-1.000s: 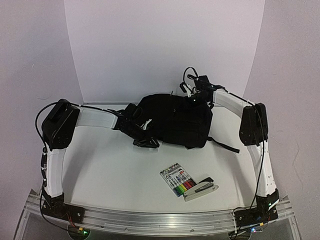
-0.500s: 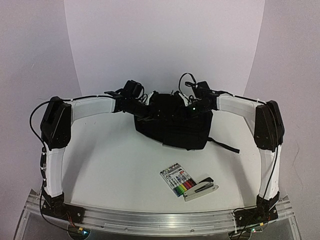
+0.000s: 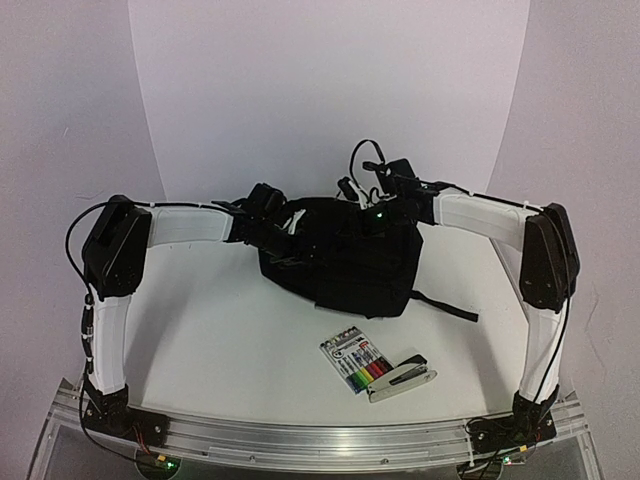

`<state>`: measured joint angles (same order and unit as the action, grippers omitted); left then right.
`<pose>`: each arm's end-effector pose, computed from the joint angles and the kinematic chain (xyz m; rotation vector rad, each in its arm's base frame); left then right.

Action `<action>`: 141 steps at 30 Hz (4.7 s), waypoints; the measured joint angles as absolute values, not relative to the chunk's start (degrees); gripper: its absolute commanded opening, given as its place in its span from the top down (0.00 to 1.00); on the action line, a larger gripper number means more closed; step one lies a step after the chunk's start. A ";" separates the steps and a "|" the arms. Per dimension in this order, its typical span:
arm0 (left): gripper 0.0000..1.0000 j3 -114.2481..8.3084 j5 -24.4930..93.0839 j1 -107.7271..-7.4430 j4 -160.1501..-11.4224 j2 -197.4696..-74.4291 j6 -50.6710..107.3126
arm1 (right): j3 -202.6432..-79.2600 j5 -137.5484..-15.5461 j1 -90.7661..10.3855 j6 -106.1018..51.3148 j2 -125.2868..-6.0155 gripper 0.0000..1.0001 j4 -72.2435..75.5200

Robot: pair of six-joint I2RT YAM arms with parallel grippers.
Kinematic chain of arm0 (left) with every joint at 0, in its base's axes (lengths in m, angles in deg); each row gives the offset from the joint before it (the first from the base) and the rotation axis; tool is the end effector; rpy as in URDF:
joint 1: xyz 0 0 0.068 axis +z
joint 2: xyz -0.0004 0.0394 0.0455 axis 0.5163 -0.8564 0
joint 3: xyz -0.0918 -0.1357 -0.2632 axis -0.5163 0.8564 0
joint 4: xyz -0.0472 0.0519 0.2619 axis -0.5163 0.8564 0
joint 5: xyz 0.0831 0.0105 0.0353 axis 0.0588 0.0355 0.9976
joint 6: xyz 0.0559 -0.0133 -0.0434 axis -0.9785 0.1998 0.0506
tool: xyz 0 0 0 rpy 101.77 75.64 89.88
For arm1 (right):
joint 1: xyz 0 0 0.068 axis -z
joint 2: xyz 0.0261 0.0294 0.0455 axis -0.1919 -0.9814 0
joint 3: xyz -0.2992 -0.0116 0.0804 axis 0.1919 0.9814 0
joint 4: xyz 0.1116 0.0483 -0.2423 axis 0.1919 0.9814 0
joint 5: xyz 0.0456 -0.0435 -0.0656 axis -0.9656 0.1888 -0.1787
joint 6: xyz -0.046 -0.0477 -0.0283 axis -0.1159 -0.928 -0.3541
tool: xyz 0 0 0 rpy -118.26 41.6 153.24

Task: Pack the student bag
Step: Unzip the student bag at the center of the board, then move the stationery to the center of the board.

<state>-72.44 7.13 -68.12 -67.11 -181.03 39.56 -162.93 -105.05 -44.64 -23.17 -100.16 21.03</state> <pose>0.3879 -0.3359 0.2161 0.6342 2.4410 -1.2035 0.4040 0.3103 0.2893 -0.8054 2.1753 1.1159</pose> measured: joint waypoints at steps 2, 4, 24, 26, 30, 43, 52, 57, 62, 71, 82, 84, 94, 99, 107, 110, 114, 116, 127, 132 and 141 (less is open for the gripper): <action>0.33 -72.44 6.62 -68.23 -67.88 -181.03 39.96 | -162.30 -105.28 -45.29 -22.12 -100.05 1.00 20.39; 0.39 -72.42 6.31 -68.38 -68.64 -181.03 40.73 | -161.62 -105.50 -45.81 -21.36 -99.93 1.00 19.90; 0.81 -60.97 6.33 -68.84 -71.29 -178.37 42.49 | -163.93 -105.70 -38.57 -24.31 -99.73 1.00 21.24; 0.58 -60.52 6.82 -68.88 -71.15 -177.08 41.92 | -163.99 -106.29 -38.04 -24.51 -99.93 1.00 21.80; 0.43 -60.69 9.71 -69.57 -70.67 -174.34 40.51 | -163.99 -107.76 -38.15 -24.47 -100.34 1.00 21.83; 0.34 -75.02 20.06 -71.48 -69.74 -177.44 34.36 | -163.99 -108.83 -38.48 -24.06 -100.40 1.00 21.66; 0.50 -81.33 20.21 -71.80 -68.17 -184.80 33.57 | -163.99 -108.48 -38.48 -23.89 -100.40 1.00 21.76; 0.84 -81.31 19.72 -72.46 -67.10 -185.27 33.29 | -163.99 -108.04 -38.53 -23.88 -100.67 1.00 22.13; 1.00 -79.38 20.30 -72.67 -67.99 -184.93 33.09 | -163.99 -106.52 -38.65 -24.18 -100.88 1.00 22.64; 1.00 -70.86 20.32 -72.65 -69.02 -179.11 32.76 | -169.01 -98.34 -38.83 -29.67 -105.68 1.00 23.60; 1.00 -67.23 20.88 -72.60 -68.43 -176.89 31.61 | -184.03 -87.30 -34.26 -35.25 -117.04 1.00 24.53; 1.00 -67.23 20.93 -72.57 -68.67 -176.86 31.61 | -186.72 -86.58 -34.05 -36.13 -118.67 1.00 24.93; 1.00 -68.37 21.15 -72.27 -69.12 -177.06 32.90 | -199.00 -84.22 -34.96 -38.76 -127.25 1.00 26.82; 0.96 -71.43 19.98 -72.29 -68.11 -179.15 35.12 | -199.71 -83.35 -34.83 -38.96 -127.83 0.76 26.20; 0.67 -76.39 18.26 -71.77 -63.19 -182.67 41.95 | -188.04 -80.53 -31.05 -40.46 -120.68 0.15 22.07; 0.58 -77.53 18.64 -71.04 -61.22 -182.87 44.62 | -182.02 -81.28 -29.40 -40.89 -114.66 0.11 23.09; 0.55 -78.38 18.82 -69.90 -58.88 -182.91 47.64 | -176.20 -85.32 -28.64 -41.27 -106.27 0.09 25.30; 0.54 -78.81 19.07 -69.57 -57.74 -183.11 49.25 | -173.83 -87.90 -28.93 -41.07 -102.64 0.08 26.43; 0.36 -67.38 17.35 -69.84 -59.02 -175.07 47.45 | -152.27 -99.71 -29.74 -45.12 -86.73 0.04 39.52; 0.35 -54.53 15.86 -71.12 -59.71 -162.44 46.65 | -141.86 -103.82 -30.34 -51.51 -75.86 0.05 46.24; 0.35 -40.66 15.69 -80.14 -66.01 -155.73 56.55 | -130.86 -105.86 -42.19 -54.70 -71.65 0.10 46.39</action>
